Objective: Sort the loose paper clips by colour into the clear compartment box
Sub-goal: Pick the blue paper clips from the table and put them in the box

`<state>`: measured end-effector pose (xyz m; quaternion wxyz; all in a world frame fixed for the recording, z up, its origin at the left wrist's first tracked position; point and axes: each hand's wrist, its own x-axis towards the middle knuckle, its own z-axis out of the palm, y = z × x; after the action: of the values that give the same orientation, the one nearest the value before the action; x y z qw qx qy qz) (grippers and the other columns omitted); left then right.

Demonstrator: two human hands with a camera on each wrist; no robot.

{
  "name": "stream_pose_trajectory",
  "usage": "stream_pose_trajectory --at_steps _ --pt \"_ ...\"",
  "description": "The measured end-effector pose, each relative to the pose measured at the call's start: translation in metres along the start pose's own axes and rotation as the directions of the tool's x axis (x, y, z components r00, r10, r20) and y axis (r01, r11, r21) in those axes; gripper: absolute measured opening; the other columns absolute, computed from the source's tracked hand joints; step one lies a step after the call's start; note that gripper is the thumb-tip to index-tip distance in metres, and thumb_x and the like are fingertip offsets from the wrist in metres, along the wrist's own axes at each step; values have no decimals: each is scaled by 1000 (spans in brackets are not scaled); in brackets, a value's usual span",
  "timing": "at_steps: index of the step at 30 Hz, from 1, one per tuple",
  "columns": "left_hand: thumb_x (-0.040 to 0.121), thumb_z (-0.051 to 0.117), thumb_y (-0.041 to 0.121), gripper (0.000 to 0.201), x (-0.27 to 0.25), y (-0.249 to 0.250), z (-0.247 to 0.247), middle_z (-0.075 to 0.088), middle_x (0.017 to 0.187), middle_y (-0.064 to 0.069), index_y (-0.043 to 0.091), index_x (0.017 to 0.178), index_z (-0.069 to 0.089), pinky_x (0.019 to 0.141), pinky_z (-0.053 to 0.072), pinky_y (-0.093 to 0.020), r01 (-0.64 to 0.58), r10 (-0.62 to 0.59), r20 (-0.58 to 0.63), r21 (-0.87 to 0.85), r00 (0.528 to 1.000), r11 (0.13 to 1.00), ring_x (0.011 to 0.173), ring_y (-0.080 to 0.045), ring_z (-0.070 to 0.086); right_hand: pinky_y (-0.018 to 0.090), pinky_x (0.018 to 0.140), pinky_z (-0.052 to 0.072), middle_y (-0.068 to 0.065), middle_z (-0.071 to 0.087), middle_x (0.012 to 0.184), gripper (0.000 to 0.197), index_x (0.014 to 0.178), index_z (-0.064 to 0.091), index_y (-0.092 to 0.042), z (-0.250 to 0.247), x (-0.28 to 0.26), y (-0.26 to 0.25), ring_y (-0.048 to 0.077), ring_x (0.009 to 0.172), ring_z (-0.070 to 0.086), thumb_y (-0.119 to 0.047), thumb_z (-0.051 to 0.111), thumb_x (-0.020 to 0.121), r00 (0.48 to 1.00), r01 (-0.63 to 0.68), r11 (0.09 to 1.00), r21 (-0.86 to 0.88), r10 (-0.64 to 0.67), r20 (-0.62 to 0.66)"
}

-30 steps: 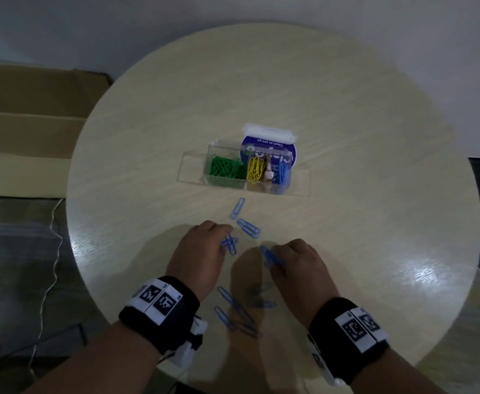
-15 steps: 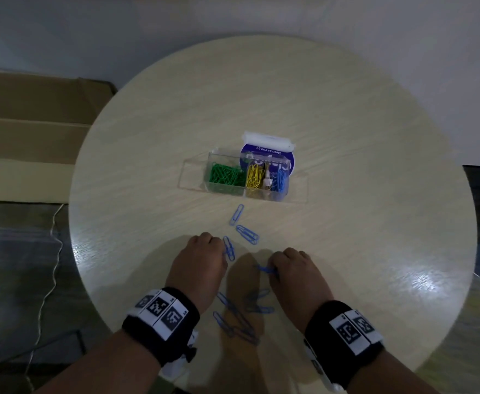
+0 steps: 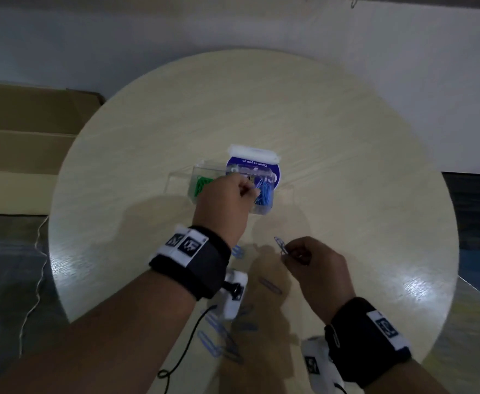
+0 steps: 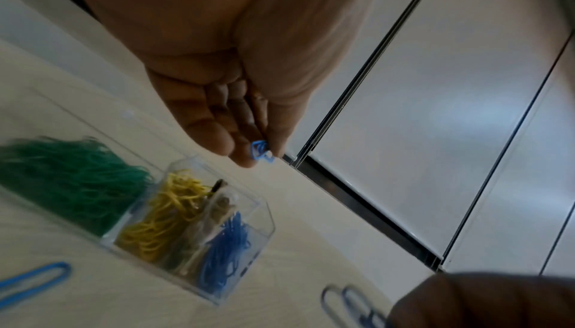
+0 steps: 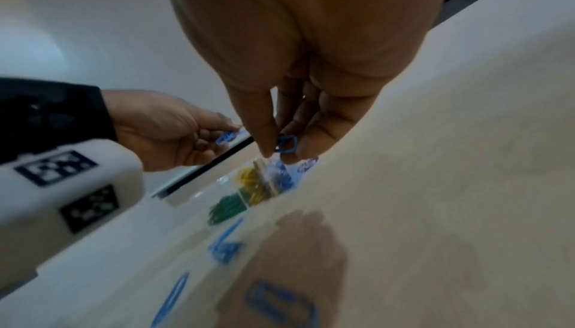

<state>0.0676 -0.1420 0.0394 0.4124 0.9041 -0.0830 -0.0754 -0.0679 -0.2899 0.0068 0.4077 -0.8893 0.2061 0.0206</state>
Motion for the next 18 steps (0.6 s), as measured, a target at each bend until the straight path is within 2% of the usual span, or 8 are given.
stream_pose_trajectory --at_steps 2,4,6,8,10,13,16,18 --pt "88 67 29 14 18 5 13 73 81 -1 16 88 71 73 54 -33 8 -8 25 -2 1000 1000 75 -17 68 13 55 43 -12 68 72 14 83 67 -28 -11 9 -4 2 64 60 -19 76 77 999 -13 997 74 17 -44" --pt "90 64 29 23 27 5 22 73 94 -9 11 101 71 80 55 -39 19 -21 67 31 998 999 85 -24 68 22 55 49 -8 68 71 18 89 66 -28 -19 18 -9 5 58 59 -19 76 78 998 -14 987 160 25 -64" --pt "94 57 29 25 30 -1 25 70 99 -10 10 105 69 80 55 -42 2 -3 41 32 999 999 84 -27 68 34 58 53 -4 68 72 22 92 63 -30 -24 29 -16 11 57 61 -18 76 78 998 -12 977 213 26 -61" --pt "95 51 28 24 25 -6 20 65 101 -6 13 105 66 77 57 -44 -26 25 -32 -26 999 999 80 -24 69 38 59 55 -2 69 71 23 90 61 -31 -25 42 -24 16 59 63 -19 76 77 998 -6 975 220 19 -59" --pt "96 50 26 23 15 -12 10 63 105 -2 18 113 64 73 58 -43 -24 13 -85 -126 996 992 79 -19 70 38 61 55 -2 69 69 20 86 61 -30 -23 57 -33 17 60 64 -21 75 76 999 -7 983 185 16 -48" --pt "95 55 23 15 -5 -28 -10 67 97 3 26 105 66 74 58 -37 -31 10 -153 -137 988 990 79 -15 68 38 64 56 -3 68 68 13 82 62 -27 -12 83 -45 17 62 65 -24 73 76 999 -5 992 126 11 -45" --pt "95 57 22 12 -26 -51 -23 68 93 4 26 100 67 74 55 -32 0 -10 -122 -81 993 997 78 -13 66 41 68 57 -3 69 73 12 82 65 -24 1 103 -53 20 70 66 -29 74 76 999 -8 994 111 13 -45" --pt "94 58 21 10 -37 -68 -27 68 91 3 25 98 67 74 55 -31 44 -48 -91 -47 995 998 78 -12 65 40 70 57 -2 70 83 25 91 68 -20 6 110 -56 20 75 66 -39 74 77 999 -38 991 128 41 -20"
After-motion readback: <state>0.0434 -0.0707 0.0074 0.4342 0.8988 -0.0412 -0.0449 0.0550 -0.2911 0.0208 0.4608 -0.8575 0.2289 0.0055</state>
